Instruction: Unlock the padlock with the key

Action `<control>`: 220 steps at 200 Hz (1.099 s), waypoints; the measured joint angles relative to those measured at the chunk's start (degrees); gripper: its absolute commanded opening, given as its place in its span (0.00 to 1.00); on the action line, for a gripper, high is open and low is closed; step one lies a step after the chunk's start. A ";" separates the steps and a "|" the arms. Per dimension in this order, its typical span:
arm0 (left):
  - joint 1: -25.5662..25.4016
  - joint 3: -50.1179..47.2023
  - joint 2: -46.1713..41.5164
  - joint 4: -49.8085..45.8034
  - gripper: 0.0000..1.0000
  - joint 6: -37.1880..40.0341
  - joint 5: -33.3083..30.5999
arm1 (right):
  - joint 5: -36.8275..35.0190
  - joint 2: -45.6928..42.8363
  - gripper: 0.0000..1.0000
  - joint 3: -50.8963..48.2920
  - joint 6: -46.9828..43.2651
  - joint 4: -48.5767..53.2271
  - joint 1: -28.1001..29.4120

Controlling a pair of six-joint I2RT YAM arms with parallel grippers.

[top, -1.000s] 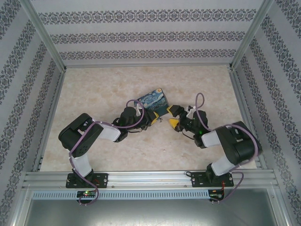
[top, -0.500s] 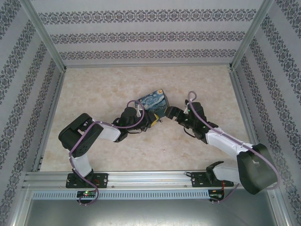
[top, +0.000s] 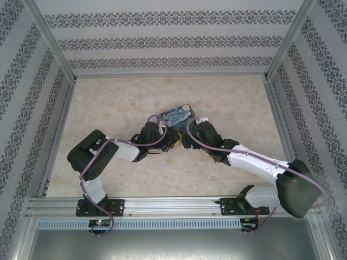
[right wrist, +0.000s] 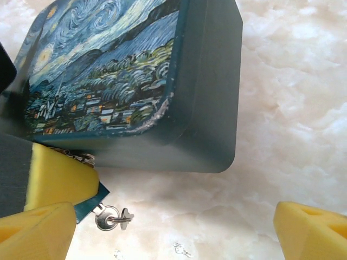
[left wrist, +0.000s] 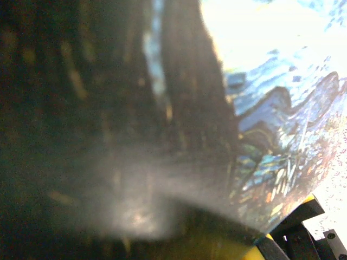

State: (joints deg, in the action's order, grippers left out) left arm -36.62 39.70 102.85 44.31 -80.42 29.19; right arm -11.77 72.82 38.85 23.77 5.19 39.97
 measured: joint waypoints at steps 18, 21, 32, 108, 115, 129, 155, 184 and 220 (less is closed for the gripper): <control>0.00 0.07 0.00 -0.26 0.00 0.44 0.17 | 0.20 0.02 0.94 0.24 0.00 0.26 0.00; 0.00 0.09 0.00 -0.26 0.00 0.52 0.26 | 0.24 0.00 0.94 0.35 0.00 0.33 0.00; 0.00 0.09 0.00 -0.42 0.00 0.70 0.42 | 0.24 -0.02 0.94 0.79 -0.02 0.44 0.00; 0.22 2.71 -0.07 -4.83 0.00 2.08 1.16 | 0.15 -3.78 0.93 0.61 -2.84 0.57 -0.48; 0.33 3.06 -0.09 -5.40 0.00 2.21 1.31 | 0.11 -4.55 0.93 -0.11 -2.99 0.57 -0.48; 0.39 3.78 -0.39 -6.82 0.00 2.54 1.51 | -0.02 -5.75 0.92 -1.79 -3.13 0.55 -0.44; 0.72 4.92 -1.27 -9.42 0.00 3.48 2.21 | -0.85 -5.92 0.89 -3.76 -3.72 0.61 0.28; 0.74 5.73 -1.92 -11.26 0.00 4.04 2.97 | -2.43 -5.18 0.78 -3.91 -5.55 0.20 2.82; 0.76 6.40 -1.99 -13.44 0.00 4.87 3.85 | -2.99 -2.71 0.67 -3.91 -7.74 -0.59 4.17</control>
State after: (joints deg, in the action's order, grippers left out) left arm -35.86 46.11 100.86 30.87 -75.55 33.04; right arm -14.76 70.11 34.94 16.03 4.60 44.14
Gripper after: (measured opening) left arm 0.114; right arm 0.693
